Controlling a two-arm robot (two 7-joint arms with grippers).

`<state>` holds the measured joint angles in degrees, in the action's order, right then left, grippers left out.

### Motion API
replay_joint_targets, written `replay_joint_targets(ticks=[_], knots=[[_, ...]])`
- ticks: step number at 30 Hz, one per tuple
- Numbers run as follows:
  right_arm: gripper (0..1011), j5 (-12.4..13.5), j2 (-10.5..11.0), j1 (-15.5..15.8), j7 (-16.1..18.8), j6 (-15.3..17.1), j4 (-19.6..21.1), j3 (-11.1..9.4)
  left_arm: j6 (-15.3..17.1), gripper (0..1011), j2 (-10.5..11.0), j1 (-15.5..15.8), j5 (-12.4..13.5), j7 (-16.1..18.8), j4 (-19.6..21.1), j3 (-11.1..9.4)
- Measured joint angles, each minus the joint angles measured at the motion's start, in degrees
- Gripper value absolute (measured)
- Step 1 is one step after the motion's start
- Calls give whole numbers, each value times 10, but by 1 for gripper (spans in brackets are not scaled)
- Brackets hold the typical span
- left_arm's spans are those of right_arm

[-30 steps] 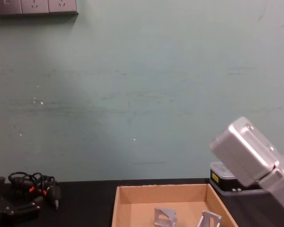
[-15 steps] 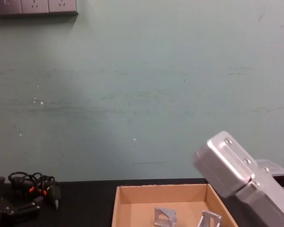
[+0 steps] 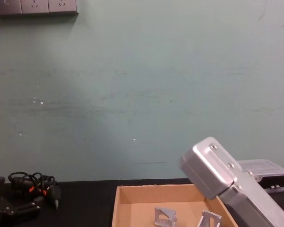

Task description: Use one hand to pick up the angle iron from the table and place it into the box.

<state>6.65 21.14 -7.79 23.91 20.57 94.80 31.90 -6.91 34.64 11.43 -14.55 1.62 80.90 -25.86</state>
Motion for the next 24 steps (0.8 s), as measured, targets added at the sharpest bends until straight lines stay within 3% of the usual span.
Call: replay_joint_targets(ticks=[19,24], knots=[[1003,-17,-14,-3,1,5,-14,1,0,1000,0,0,0,0,0,0],[906,-20,-16,-4,4,4,-16,-1,0,1000,0,0,0,0,0,0]])
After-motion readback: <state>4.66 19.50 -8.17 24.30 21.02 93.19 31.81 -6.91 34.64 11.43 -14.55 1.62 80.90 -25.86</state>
